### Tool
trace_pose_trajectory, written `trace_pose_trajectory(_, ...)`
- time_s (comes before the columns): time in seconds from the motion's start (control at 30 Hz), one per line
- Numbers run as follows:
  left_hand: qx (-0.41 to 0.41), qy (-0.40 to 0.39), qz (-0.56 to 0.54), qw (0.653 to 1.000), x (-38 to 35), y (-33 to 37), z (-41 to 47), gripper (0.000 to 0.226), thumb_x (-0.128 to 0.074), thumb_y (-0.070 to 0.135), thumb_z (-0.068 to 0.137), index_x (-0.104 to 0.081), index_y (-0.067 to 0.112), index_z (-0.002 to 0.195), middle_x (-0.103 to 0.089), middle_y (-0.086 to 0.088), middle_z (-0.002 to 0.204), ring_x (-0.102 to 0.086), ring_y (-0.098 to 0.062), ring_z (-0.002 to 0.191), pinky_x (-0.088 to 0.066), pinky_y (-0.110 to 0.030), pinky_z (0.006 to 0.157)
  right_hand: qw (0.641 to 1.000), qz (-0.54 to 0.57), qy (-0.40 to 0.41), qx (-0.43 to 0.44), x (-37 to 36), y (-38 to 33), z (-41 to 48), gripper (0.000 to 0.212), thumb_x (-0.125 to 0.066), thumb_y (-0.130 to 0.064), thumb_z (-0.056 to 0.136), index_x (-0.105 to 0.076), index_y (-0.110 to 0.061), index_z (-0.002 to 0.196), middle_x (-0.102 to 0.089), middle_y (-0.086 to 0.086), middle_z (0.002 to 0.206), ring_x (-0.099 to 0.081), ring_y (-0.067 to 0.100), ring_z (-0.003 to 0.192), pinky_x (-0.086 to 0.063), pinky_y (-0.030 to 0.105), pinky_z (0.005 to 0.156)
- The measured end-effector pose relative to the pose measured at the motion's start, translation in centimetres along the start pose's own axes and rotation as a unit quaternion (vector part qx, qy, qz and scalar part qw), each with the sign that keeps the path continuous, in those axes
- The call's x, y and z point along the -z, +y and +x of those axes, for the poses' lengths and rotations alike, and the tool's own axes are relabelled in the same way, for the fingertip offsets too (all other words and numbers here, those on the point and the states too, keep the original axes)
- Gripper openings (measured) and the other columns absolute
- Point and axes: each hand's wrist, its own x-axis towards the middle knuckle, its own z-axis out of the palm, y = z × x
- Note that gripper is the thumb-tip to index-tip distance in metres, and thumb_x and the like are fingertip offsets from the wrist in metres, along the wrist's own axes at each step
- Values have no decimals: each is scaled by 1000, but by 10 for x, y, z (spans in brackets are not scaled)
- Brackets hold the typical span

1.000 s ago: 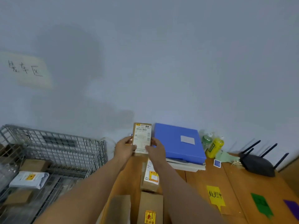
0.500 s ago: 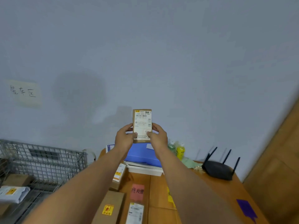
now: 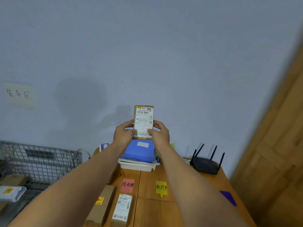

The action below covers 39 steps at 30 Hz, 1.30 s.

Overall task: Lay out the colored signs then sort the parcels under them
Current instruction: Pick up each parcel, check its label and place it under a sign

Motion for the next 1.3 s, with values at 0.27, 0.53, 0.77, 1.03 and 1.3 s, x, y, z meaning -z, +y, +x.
trace_pose_trajectory(0.27,43,-2,8,999,18,-20,-35,54,-60,-13,91,-63,15,137,-67,-6,121,-66,-28,106,-63,-29,67,999,5,-12,-40,-1,28,-30,44,-64,7,87,-62,-23,120,-66,2,127,-64,21,113,-61,33,81)
trace_pose_trajectory(0.53,131,-20,37,991,51,-100,-79,53,-60,-14,89,-63,10,136,-70,-11,121,-69,-33,106,-59,-54,91,989,-27,-36,-144,-9,113,-84,60,-62,10,86,-57,-17,139,-64,6,132,-64,23,114,-58,43,93)
trace_pose_trajectory(0.77,249,-27,57,966,86,-184,-137,58,-58,-15,87,-60,8,140,-73,-13,117,-70,-34,105,-61,-52,89,964,-100,-75,-235,-10,192,-155,62,-64,6,85,-53,-18,141,-69,2,121,-68,18,101,-60,33,78)
trace_pose_trajectory(1.03,353,-51,123,926,116,-252,-192,54,-53,-14,87,-60,7,137,-72,-6,98,-67,-22,82,-58,-37,61,902,-148,-139,-382,-10,262,-213,69,-64,7,89,-44,-25,147,-66,5,131,-68,27,108,-63,46,79)
trace_pose_trajectory(1.3,407,-72,148,898,129,-307,-218,46,-52,-6,89,-63,10,130,-73,-13,108,-70,-29,89,-56,-36,61,861,-171,-168,-448,-8,313,-243,69,-65,7,90,-39,-22,147,-62,7,137,-63,28,118,-61,47,86)
